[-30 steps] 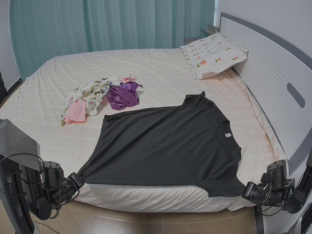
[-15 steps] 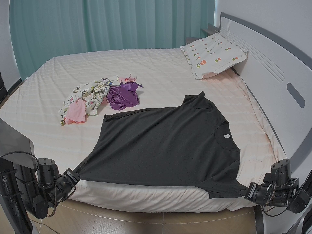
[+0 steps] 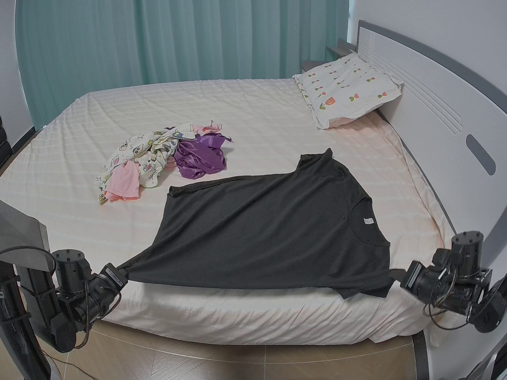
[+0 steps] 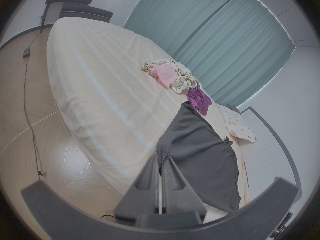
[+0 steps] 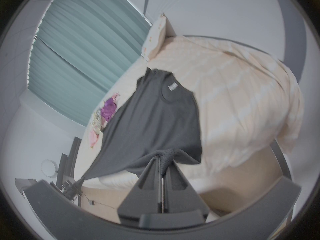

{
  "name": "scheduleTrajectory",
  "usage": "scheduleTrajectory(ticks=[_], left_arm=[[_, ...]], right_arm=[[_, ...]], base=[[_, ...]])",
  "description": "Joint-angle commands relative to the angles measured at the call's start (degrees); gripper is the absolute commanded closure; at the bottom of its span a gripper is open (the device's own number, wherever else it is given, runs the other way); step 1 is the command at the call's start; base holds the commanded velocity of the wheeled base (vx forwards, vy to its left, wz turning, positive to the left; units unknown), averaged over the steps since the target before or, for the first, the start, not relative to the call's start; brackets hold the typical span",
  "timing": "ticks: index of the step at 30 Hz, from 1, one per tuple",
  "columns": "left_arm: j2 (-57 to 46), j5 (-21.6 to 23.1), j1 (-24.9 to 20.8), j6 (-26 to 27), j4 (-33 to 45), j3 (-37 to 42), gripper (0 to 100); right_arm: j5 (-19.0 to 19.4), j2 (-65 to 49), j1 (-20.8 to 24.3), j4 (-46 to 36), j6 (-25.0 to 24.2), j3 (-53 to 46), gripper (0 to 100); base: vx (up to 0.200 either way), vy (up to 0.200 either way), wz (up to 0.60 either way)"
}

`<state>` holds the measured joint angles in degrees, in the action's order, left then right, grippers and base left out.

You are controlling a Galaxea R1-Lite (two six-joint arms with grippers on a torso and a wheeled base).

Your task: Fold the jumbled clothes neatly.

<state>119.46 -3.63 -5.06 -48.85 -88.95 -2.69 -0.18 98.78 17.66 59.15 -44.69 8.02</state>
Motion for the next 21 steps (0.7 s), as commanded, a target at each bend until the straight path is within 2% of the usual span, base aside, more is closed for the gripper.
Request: scheduleTrajectory(ticks=[1, 5, 10, 11, 12, 13, 21], left_arm=[[-0.89, -0.06, -0.21, -0.02, -1.05, -2.58, 100], [-0.80, -0.06, -0.13, -0.02, 0.71, -4.95, 100], [-1.95, 0.03, 0.05, -1.16, 8.89, -10.67, 100], [-2.65, 0.03, 0.05, -2.74, 12.93, -13.39, 100], [-2.65, 0.03, 0.05, -2.92, 13.37, -13.65, 100], [-2.82, 0.03, 0.05, -4.24, 18.20, -16.64, 100], [-2.74, 0.29, 0.31, -8.81, 37.01, -27.89, 100]], right_arm=[[0.36, 0.27, -4.57, -0.44, 1.71, 9.64, 100], [3.00, 2.12, -6.06, -0.53, 2.06, 14.30, 100], [6.16, 5.11, -6.94, -0.17, 2.15, 19.31, 100], [6.86, 6.60, -6.94, -0.26, 2.33, 21.16, 100], [6.86, 6.78, -6.94, -0.26, 2.33, 21.33, 100], [7.04, 9.06, -6.85, -0.17, 3.03, 23.18, 100], [6.95, 16.88, -6.85, 0.44, 4.26, 31.09, 100]], base=[[0.000, 0.000, 0.00], [0.000, 0.000, 0.00], [0.000, 0.000, 0.00], [0.000, 0.000, 0.00], [0.000, 0.000, 0.00], [0.000, 0.000, 0.00], [0.000, 0.000, 0.00]])
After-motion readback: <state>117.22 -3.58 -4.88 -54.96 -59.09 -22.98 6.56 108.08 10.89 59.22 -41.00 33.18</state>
